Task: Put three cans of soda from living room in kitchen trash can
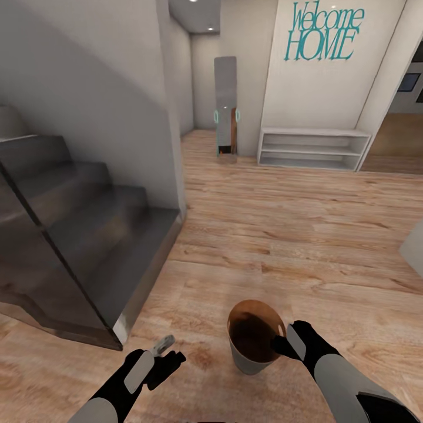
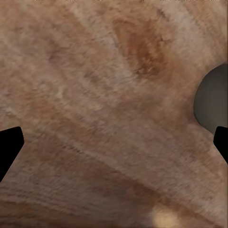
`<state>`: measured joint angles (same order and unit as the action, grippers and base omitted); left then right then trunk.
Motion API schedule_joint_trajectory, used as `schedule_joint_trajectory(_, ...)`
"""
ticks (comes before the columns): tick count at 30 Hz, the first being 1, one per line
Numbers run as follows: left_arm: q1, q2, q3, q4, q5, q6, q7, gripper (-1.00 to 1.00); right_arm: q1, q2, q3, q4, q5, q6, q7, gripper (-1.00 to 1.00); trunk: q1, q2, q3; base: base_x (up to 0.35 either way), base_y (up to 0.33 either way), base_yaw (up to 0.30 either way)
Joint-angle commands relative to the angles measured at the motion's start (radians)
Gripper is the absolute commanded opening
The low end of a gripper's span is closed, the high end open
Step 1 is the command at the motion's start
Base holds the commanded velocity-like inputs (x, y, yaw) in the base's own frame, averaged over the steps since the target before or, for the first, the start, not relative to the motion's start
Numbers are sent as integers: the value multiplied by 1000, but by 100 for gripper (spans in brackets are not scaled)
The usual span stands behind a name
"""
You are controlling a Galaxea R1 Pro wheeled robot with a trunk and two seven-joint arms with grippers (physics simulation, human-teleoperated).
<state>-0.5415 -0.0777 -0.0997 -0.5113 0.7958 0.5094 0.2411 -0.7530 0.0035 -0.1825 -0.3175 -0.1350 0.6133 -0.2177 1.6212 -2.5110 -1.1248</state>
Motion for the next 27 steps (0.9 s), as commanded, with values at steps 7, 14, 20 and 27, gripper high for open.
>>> schedule_joint_trajectory(7, 9, 7, -1, 0, 1, -5, -2, 100, 0, 0, 0, 0, 1, 1, 4, -100, 0, 0, 0, 0, 0, 0)
schedule_joint_trajectory(14, 12, 9, -1, 2, -2, -8, -2, 100, 1, -2, 0, -5, 0, 0, 6, -100, -3, 2, 27, 0, 0, 0)
schedule_joint_trajectory(20, 12, 11, 0, 6, -3, -8, -2, 100, 3, -2, 0, -12, 0, 0, 7, -100, -6, 3, 50, 0, 0, 0)
schedule_joint_trajectory(27, 12, 15, 0, 7, -3, -16, -2, 100, 3, -2, 0, -14, 0, 0, 5, -100, -9, 5, 77, 0, 0, 0)
